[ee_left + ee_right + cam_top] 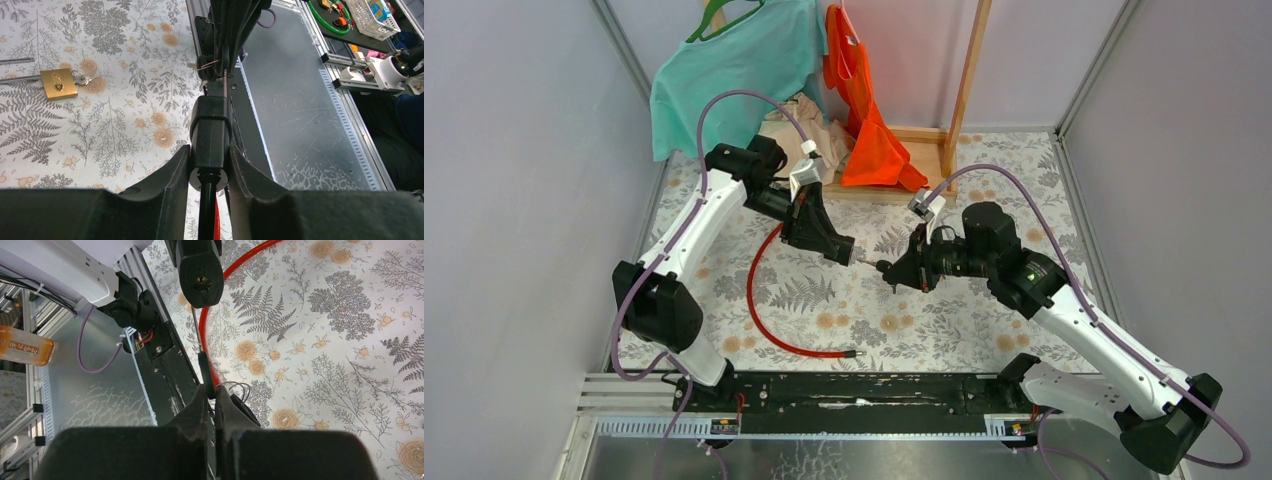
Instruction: Unlock with the key
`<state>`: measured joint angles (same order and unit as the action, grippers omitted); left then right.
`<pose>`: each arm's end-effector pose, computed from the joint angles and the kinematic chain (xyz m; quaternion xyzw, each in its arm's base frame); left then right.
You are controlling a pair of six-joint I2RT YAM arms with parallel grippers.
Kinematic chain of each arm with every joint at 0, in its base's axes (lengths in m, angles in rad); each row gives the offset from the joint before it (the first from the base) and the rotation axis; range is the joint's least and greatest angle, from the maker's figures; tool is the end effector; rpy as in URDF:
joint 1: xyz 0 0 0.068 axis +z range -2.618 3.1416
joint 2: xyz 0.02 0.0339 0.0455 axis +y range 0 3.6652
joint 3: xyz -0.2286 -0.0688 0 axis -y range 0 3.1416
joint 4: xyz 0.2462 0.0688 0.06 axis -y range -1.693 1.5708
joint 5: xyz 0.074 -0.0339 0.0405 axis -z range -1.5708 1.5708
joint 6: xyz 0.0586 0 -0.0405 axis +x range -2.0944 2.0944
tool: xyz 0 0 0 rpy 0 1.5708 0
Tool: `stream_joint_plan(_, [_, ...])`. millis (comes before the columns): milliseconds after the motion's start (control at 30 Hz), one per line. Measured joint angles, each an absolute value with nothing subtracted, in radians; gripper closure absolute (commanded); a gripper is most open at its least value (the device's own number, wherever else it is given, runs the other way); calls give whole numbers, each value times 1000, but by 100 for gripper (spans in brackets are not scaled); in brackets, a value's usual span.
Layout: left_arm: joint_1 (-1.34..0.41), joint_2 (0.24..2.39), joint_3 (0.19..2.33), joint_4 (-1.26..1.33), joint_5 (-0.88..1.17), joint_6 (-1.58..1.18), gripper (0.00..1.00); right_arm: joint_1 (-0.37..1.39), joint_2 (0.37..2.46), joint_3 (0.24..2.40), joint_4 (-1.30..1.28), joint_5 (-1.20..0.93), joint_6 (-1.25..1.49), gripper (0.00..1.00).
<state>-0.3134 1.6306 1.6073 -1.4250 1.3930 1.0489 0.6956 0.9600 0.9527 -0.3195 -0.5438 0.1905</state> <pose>0.2595 -0.1447 0.3122 0.5126 0.5701 -0.5806 0.2740 0.1749 0.1855 0.3191 -0.3471 0.7189 0.4378 0.4135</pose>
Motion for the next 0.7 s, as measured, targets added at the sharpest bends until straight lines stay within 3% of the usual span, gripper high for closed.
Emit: stream_joint_plan(700, [-313, 1631, 1578, -1427, 1460, 1051, 100, 696, 957, 950, -277, -567, 187, 100])
